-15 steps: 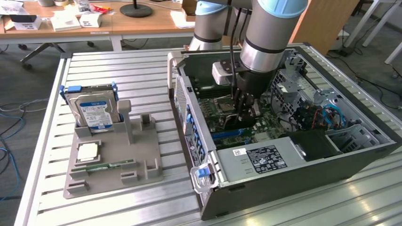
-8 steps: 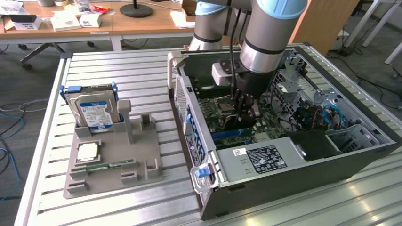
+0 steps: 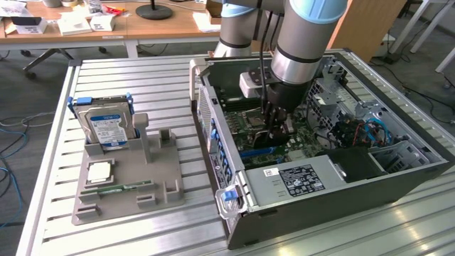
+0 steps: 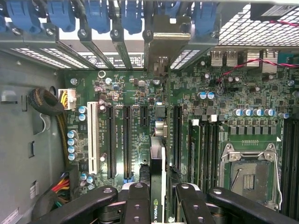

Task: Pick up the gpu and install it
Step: 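Insert the gpu into the slot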

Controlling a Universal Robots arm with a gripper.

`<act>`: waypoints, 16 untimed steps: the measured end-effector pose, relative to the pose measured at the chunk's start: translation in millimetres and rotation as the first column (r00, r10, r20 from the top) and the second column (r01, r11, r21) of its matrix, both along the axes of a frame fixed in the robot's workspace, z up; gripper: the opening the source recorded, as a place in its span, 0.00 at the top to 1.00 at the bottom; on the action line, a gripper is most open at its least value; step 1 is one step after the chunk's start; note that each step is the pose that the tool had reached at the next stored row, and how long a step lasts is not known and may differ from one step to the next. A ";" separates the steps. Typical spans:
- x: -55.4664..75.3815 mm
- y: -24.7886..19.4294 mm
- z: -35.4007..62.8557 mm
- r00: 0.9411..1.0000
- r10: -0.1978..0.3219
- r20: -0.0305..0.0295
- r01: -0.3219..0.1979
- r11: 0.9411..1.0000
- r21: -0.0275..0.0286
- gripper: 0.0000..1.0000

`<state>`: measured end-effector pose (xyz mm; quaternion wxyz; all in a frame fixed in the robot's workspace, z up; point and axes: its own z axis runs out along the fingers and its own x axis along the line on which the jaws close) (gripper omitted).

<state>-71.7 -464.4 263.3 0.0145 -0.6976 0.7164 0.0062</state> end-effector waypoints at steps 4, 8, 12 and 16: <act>0.0 0.0 -0.1 1.000 0.000 0.000 0.000 1.000 0.000 0.74; -0.7 0.0 -0.2 1.000 0.000 0.000 0.000 1.000 0.000 0.74; -1.0 0.0 -0.2 1.000 0.000 0.000 0.000 1.000 0.000 0.74; -1.9 0.1 -0.2 1.000 0.000 0.000 0.000 1.000 0.000 0.74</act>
